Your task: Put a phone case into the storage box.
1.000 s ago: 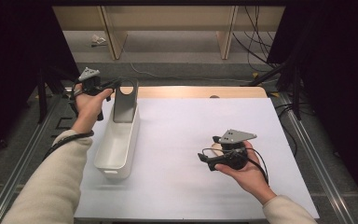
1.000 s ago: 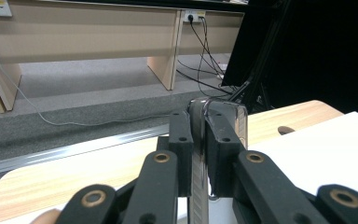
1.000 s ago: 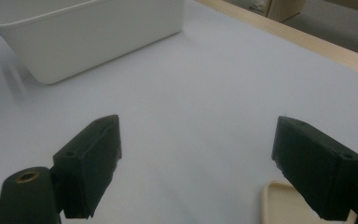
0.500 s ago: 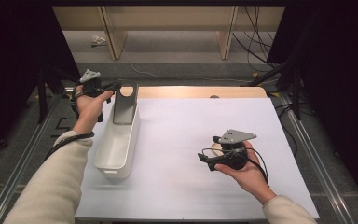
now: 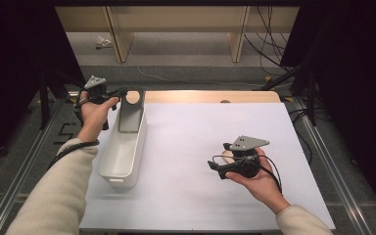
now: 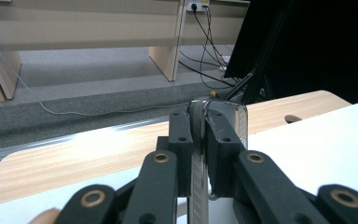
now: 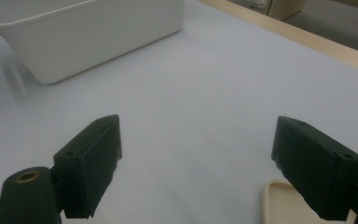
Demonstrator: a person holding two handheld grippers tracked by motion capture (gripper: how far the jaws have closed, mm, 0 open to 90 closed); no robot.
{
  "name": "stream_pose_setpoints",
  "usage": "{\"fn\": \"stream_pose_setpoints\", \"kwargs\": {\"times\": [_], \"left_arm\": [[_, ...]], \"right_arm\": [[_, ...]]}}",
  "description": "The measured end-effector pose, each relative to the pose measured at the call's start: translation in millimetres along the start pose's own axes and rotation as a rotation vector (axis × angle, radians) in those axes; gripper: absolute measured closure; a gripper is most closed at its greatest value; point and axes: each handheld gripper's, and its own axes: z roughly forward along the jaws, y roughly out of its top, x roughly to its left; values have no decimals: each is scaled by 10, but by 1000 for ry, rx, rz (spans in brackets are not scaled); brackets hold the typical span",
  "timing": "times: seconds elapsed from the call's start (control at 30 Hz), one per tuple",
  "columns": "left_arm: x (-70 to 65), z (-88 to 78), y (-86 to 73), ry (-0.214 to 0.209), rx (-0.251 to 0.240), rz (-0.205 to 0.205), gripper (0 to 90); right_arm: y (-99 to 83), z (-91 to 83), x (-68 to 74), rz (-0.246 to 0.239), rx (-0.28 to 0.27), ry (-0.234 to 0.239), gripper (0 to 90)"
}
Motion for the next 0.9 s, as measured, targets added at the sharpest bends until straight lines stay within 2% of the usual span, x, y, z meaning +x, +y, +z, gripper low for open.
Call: {"fn": "stream_pose_setpoints", "kwargs": {"times": [0.4, 0.73, 0.9], "left_arm": [[32, 27, -22, 3, 19, -5, 804], [87, 37, -75, 22, 37, -12, 782], [100, 49, -80, 39, 57, 1, 772]], "right_arm": [[-2, 1, -1, -1, 1, 0, 167], [0, 3, 0, -2, 1, 1, 166], [-1, 4, -1, -1, 1, 0, 167]]}}
